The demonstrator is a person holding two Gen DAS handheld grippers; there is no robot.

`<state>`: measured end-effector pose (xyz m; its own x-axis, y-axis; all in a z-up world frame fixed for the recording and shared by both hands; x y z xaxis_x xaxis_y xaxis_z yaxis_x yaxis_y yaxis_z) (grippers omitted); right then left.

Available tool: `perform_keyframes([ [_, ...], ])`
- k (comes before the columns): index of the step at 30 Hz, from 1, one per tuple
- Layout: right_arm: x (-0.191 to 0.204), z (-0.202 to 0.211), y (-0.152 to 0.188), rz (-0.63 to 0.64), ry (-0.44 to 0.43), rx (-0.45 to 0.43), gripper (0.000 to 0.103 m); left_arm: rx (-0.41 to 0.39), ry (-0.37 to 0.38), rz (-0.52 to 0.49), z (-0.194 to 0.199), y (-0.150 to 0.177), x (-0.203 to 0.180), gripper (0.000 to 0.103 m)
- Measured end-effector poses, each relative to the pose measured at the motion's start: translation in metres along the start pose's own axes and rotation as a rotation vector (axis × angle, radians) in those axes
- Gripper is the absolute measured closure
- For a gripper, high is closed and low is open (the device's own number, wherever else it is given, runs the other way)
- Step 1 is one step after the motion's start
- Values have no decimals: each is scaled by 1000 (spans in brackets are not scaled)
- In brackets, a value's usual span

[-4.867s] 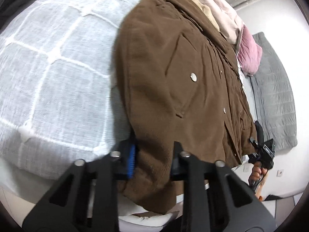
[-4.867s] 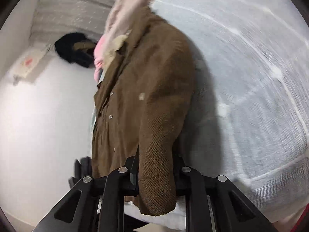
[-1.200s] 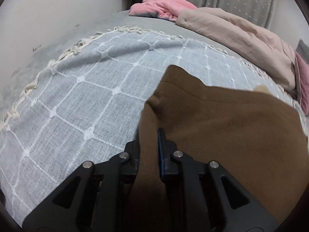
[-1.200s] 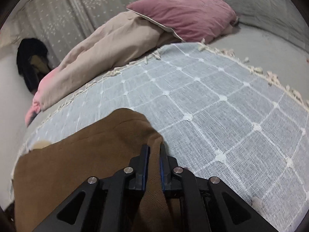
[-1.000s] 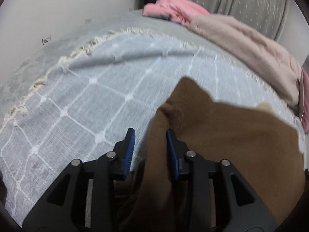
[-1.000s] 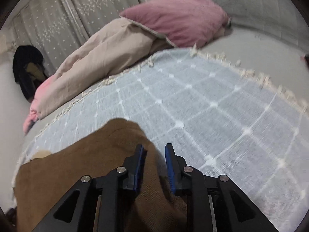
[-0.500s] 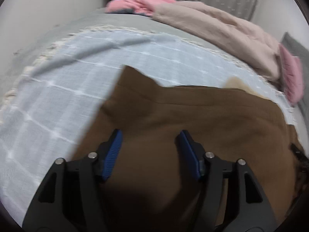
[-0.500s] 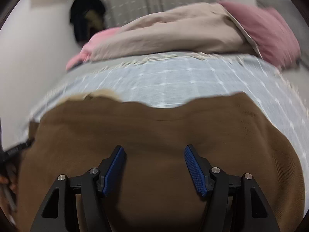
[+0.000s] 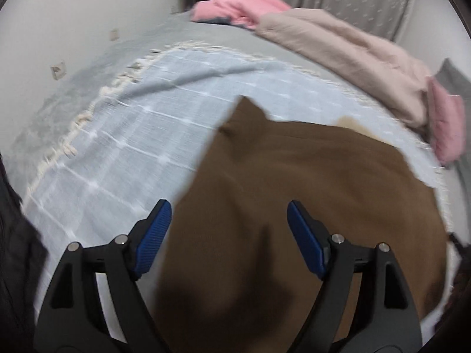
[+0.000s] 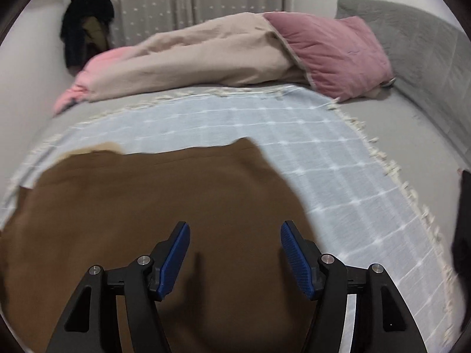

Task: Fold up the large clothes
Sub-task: 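Smooth the folded coat flat with both tools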

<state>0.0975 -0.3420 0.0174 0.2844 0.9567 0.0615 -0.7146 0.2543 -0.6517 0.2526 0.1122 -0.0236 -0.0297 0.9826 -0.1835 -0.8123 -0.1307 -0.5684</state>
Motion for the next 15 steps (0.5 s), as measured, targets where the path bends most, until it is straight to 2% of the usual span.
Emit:
perform_keyframes([
  [2, 26, 11, 13, 18, -75, 18, 37, 4, 53, -30, 12, 18, -15, 21],
  [5, 67, 23, 41, 81, -185, 49, 35, 30, 83, -99, 16, 49, -41, 21],
  [7, 83, 24, 58, 138, -189, 68, 35, 70, 84, -131, 11, 68, -48, 21],
  [9, 87, 21, 73, 187, -160, 83, 35, 115, 28, -167, -1, 88, -48, 20],
  [10, 84, 18, 81, 197, -144, 96, 30, 109, 1, -167, -1, 96, -45, 16],
  [12, 65, 8, 93, 139, -137, 153, 19, 104, -70, -104, -4, 98, -29, 16],
  [13, 46, -2, 93, 59, -137, 223, 19, 105, -73, -76, -1, 93, -23, 16],
  [15, 14, -6, 88, -76, -174, 243, 19, 89, -92, -38, 7, 87, -11, 16],
])
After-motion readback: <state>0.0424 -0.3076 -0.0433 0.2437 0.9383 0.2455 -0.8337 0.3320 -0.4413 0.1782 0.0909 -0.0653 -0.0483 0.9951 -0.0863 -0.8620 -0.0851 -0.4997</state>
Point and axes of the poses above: each gripper's, at about its wrist camera, not at the fingertips, and z roughly against the way its jaws point, x to its left, y to its underside, the point moved 1 cm from there along -z, roughly the way its jaws point, and after that the axes turned 1 degree about -y, right-handed, at the moved point
